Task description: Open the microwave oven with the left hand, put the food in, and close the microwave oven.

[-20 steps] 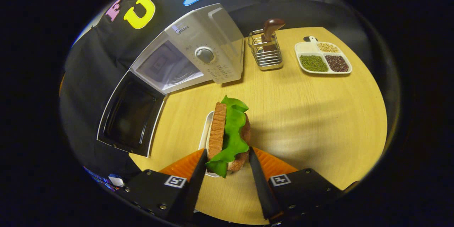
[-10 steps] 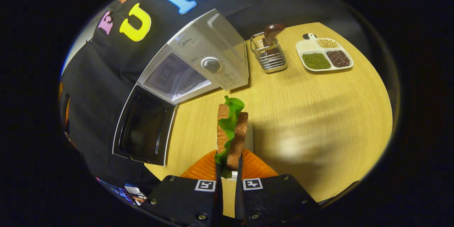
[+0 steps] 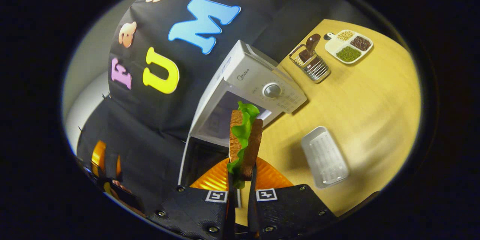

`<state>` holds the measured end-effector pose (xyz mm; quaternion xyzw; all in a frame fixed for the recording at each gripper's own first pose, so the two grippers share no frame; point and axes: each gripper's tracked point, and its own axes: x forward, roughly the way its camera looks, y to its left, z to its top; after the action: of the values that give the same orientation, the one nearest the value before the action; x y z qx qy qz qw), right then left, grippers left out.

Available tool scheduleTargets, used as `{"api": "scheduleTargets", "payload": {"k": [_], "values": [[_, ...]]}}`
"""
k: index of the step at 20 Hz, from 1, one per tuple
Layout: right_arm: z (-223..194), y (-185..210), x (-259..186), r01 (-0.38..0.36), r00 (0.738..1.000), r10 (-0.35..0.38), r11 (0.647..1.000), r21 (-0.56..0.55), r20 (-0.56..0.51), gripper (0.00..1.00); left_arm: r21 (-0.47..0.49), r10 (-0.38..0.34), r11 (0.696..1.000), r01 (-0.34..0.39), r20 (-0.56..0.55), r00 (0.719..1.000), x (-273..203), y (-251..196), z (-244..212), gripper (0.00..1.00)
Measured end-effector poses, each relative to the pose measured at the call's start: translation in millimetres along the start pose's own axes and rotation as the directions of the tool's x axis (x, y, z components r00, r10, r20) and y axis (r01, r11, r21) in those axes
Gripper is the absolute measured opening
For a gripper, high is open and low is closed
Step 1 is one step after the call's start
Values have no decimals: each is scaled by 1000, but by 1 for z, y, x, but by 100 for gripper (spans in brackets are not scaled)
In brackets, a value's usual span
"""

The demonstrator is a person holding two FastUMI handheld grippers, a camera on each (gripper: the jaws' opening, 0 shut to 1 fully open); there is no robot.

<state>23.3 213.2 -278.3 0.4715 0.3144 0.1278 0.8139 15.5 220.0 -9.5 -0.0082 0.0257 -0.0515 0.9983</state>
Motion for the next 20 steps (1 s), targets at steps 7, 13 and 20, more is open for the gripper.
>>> {"api": "scheduleTargets", "payload": {"k": [7, 13, 20], "values": [[-15, 31, 77, -88, 990, 64, 976, 197, 125, 13, -18, 3, 1000, -3, 0, 1000, -5, 70, -2, 96], [-12, 24, 169, -37, 988, 4, 976, 213, 153, 13, -31, 31, 999, -31, -10, 999, -7, 108, 2, 94], [5, 16, 238, -32, 976, -28, 963, 269, 217, 13, -12, 81, 997, -82, -49, 995, -7, 146, -1, 96]]}}
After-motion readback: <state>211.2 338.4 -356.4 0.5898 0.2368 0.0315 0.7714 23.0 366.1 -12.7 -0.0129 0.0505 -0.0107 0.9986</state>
